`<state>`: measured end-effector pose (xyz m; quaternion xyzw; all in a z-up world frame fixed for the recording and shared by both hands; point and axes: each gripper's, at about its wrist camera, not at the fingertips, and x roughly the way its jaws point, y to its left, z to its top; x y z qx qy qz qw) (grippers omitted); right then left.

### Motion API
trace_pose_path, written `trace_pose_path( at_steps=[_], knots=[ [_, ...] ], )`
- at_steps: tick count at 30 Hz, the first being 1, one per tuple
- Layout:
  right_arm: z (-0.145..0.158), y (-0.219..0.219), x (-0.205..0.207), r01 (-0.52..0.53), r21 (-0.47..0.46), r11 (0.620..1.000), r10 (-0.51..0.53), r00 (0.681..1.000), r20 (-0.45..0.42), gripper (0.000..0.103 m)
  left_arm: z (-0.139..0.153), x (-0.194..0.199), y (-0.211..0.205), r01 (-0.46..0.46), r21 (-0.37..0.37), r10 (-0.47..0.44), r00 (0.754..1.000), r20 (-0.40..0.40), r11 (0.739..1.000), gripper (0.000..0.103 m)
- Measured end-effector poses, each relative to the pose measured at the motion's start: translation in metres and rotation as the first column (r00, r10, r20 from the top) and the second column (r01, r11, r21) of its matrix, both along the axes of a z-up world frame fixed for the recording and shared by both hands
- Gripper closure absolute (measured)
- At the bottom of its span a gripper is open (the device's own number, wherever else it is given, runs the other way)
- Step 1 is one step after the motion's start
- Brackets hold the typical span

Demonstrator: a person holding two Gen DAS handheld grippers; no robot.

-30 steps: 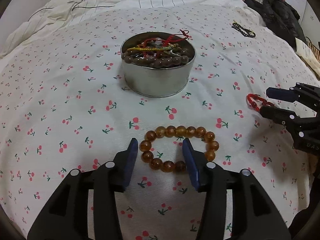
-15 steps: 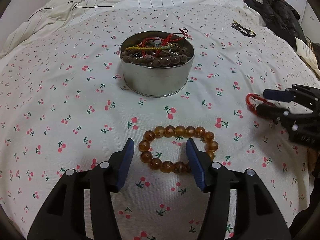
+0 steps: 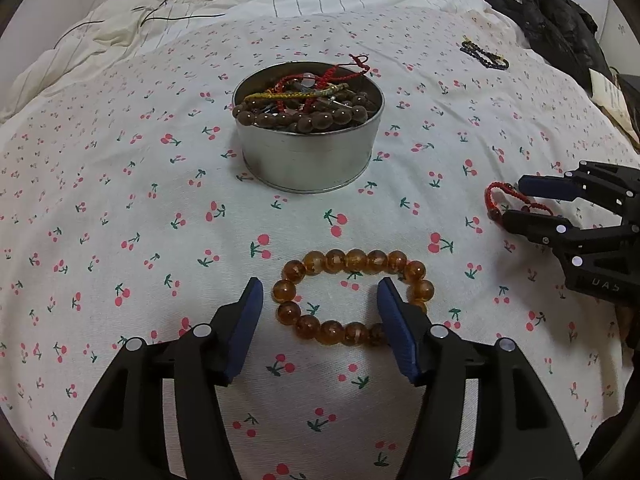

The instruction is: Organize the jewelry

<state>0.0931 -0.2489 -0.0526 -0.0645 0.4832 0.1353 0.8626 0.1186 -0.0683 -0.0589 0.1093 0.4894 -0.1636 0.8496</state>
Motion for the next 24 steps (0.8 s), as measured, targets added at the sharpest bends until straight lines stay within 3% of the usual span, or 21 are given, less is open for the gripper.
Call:
trace_pose_path(
  at_steps=[14, 24],
  knots=[
    [-0.0014, 0.0028, 0.0022, -0.007, -0.011, 1.000, 0.007, 1.000, -0.004, 0.059, -0.0007, -0.0027, -0.0036, 0.007, 0.022, -0.008, 1.000, 0.018, 1.000, 0.044],
    [-0.0012, 0.0062, -0.0002, -0.029, -0.005, 1.000, 0.029, 1.000, -0.004, 0.074, -0.0013, -0.0047, -0.0059, 0.011, 0.034, -0.012, 0.999, 0.030, 0.999, 0.044]
  ],
)
